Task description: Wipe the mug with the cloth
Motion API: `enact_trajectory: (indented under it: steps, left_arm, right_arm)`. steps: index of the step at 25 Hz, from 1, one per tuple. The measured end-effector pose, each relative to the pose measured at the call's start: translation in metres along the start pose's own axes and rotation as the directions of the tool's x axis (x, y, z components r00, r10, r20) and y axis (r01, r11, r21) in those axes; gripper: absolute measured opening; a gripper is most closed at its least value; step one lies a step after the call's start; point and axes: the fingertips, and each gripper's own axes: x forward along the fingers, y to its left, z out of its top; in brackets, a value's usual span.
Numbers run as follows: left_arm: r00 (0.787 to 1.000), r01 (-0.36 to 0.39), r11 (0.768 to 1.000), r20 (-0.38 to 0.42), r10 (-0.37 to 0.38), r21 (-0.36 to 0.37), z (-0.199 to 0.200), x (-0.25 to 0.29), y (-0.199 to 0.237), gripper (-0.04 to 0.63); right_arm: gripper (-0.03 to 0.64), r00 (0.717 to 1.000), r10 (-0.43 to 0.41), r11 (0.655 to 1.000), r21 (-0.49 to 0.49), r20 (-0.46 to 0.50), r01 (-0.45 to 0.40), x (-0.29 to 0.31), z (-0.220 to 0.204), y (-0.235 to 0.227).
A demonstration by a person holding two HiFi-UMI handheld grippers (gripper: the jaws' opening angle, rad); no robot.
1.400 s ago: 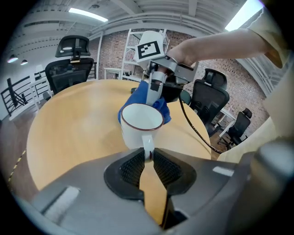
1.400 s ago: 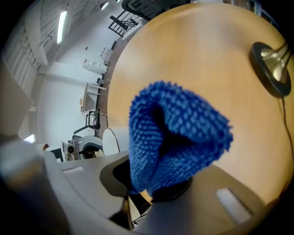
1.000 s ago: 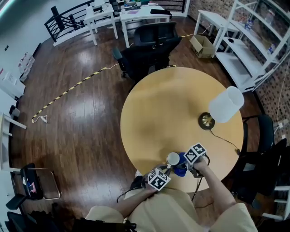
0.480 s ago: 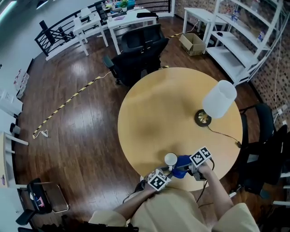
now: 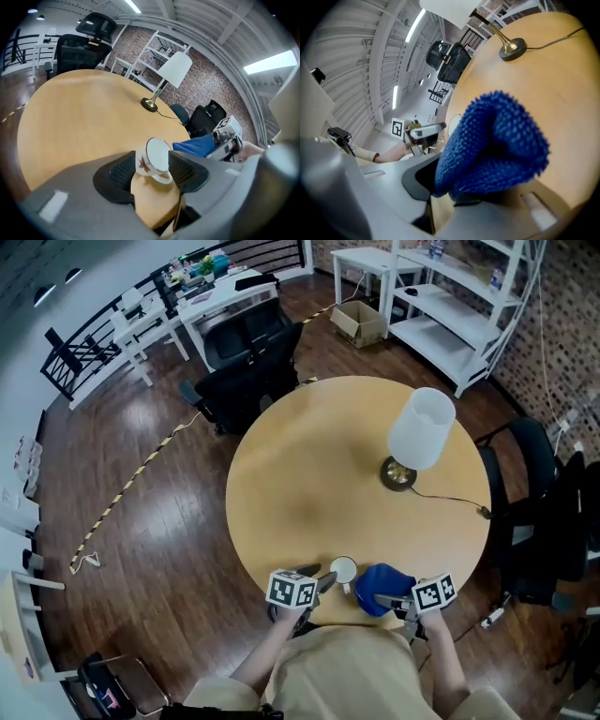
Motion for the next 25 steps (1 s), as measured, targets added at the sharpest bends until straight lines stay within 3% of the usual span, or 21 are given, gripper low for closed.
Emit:
enact_trajectory:
  steps: [3,5,6,8,12,14,19,25]
  left_arm:
    - [0.990,0.031,0.992,-0.141,-0.013,0.123,0.012,0.033,0.000,0.219]
    - [0.964,0.059,0.968,-0.267,0.008,0.245,0.005,0.051,-0.003,0.227]
    - [0.953,0.065,0.953,-0.303,0.029,0.297,0.001,0.057,-0.002,0.203]
    - [0.951,0.052,0.936,-0.304,0.060,0.348,0.002,0.063,0.002,0.057]
    - [0.964,-0.006,0.975,-0.259,0.066,0.223,0.009,0.067,0.013,0.052]
    - [0.963,-0.053,0.987,-0.255,0.090,0.150,0.010,0.066,0.024,0.040]
    - [0.961,-0.081,0.996,-0.263,0.089,0.044,0.011,0.063,0.039,0.029]
    - [0.957,-0.065,0.997,-0.281,0.072,0.032,0.009,0.065,0.040,0.029]
  right_arm:
    - [0.058,0.999,-0.033,0.998,-0.062,0.004,0.034,-0.003,-0.008,0.010]
    - [0.058,0.999,-0.043,0.996,-0.083,0.018,0.044,-0.008,-0.009,0.016]
    - [0.058,0.999,-0.037,0.996,-0.083,0.029,0.039,-0.011,-0.008,0.020]
    - [0.058,0.998,-0.007,0.997,-0.071,0.062,0.011,-0.015,-0.002,0.030]
    - [0.060,0.985,0.015,0.999,-0.048,0.172,-0.007,-0.012,0.019,0.048]
    - [0.060,0.983,0.017,0.998,-0.065,0.182,-0.005,0.005,0.026,0.053]
    - [0.060,0.993,-0.027,0.994,-0.102,0.117,0.039,0.063,0.047,0.046]
    - [0.058,0.985,-0.167,0.978,-0.133,-0.039,0.161,0.086,0.025,0.021]
